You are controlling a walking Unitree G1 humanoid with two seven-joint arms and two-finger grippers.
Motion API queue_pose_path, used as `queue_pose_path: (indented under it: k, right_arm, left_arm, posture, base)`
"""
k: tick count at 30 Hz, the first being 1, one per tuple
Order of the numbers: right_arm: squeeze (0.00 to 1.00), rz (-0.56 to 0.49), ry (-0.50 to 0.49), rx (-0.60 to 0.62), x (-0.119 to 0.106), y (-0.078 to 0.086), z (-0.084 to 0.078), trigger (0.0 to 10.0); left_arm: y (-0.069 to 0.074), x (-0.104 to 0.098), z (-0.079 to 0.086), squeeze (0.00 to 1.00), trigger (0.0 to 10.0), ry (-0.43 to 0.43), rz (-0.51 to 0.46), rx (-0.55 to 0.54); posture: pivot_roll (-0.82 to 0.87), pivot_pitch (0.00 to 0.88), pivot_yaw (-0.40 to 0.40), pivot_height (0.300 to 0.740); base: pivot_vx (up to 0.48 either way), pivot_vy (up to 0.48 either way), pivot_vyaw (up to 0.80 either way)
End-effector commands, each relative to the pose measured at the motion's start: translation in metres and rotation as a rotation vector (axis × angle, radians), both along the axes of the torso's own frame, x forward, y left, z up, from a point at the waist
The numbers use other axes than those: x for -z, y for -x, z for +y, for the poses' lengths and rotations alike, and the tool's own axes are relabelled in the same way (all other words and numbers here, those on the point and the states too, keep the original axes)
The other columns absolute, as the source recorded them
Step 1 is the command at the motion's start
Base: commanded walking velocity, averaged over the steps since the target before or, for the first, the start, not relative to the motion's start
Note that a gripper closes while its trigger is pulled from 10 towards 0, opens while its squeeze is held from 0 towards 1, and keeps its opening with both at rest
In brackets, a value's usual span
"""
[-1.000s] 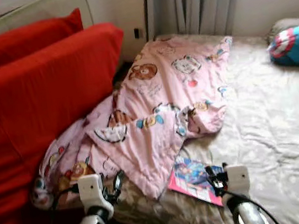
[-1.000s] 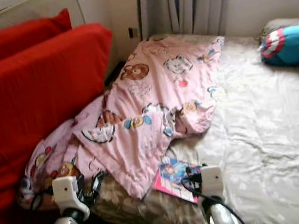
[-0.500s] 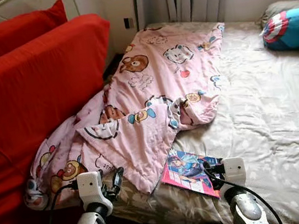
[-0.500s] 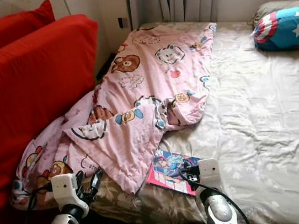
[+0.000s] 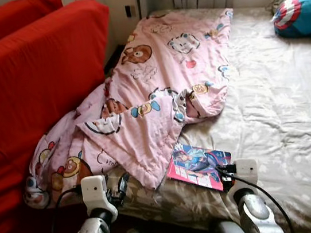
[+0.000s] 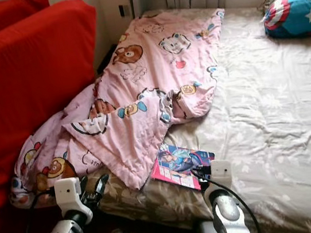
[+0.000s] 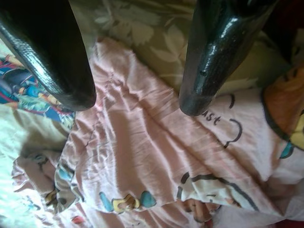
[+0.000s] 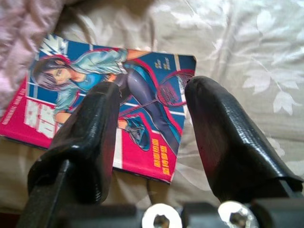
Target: Clean up the room
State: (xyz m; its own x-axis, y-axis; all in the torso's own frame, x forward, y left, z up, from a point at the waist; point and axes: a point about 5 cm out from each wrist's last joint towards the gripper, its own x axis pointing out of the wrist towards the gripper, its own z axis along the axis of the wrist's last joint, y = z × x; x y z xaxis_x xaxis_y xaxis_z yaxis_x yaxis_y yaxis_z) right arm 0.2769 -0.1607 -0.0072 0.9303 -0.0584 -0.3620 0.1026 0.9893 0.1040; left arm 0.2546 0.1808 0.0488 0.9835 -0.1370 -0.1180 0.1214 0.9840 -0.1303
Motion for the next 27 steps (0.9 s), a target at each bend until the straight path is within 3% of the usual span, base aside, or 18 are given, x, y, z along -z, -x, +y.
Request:
queue_pose_path:
  k: [1, 8, 14, 27]
  right_arm:
    - [0.00, 0.038, 0.001, 0.012, 0.005, 0.003, -0.001, 10.0]
    - [0.00, 0.024, -0.013, -0.002, 0.005, 0.004, 0.001, 10.0]
    - [0.00, 0.054, -0.061, 0.059, 0.011, 0.008, -0.004, 10.0]
    - [0.00, 0.078, -0.213, 0.136, 0.002, -0.010, -0.008, 10.0]
  left_arm:
    - [0.002, 0.000, 0.004, 0.00, 10.0, -0.011, 0.008, -0.002]
    - [0.001, 0.000, 0.002, 0.00, 10.0, -0.012, 0.013, 0.003]
    - [0.005, -0.002, 0.000, 0.00, 10.0, -0.023, 0.014, 0.021]
    - [0.023, -0.006, 0.009, 0.00, 10.0, -0.071, 0.026, 0.020]
  posture:
    - [0.04, 0.179, 0.032, 0.621]
    - [0.04, 0.185, 0.036, 0.601]
    - [0.05, 0.204, 0.043, 0.601]
    - [0.10, 0.268, 0.065, 0.601]
  base:
    - [0.000, 0.000, 0.00]
    - [0.000, 0.000, 0.00]
    - [0.000, 0.000, 0.00]
    - [0.000, 0.000, 0.00]
